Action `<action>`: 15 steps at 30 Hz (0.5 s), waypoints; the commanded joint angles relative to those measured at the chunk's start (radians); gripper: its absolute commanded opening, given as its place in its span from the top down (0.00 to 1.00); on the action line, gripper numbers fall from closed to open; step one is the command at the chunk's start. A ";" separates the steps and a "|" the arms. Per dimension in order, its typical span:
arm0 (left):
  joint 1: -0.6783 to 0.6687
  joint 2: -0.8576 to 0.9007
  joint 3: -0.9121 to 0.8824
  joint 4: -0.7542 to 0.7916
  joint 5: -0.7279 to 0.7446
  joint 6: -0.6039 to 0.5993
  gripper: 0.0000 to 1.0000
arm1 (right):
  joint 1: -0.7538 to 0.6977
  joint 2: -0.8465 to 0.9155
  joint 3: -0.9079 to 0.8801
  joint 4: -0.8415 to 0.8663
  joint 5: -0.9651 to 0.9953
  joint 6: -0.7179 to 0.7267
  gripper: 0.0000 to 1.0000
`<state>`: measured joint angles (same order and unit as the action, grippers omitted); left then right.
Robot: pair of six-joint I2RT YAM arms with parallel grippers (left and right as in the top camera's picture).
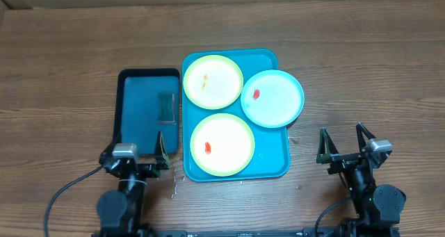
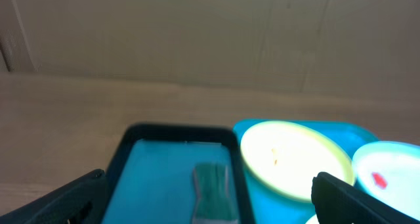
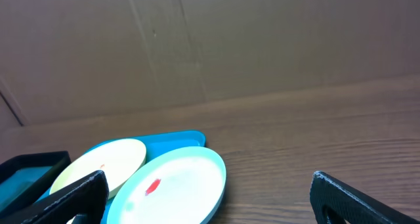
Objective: Clean dirty plates on tray and stack at the side
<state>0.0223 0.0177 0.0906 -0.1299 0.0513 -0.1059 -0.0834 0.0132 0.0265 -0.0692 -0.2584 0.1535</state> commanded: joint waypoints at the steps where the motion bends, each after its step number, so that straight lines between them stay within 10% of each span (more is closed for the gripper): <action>1: 0.007 -0.002 0.142 -0.020 0.027 -0.002 0.00 | 0.005 0.004 0.080 0.008 -0.004 0.003 0.00; 15: 0.007 0.255 0.611 -0.183 0.029 0.051 0.00 | 0.005 0.253 0.340 -0.027 -0.006 0.004 0.00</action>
<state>0.0223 0.2115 0.6163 -0.2928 0.0689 -0.0818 -0.0834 0.2146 0.2855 -0.0845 -0.2588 0.1535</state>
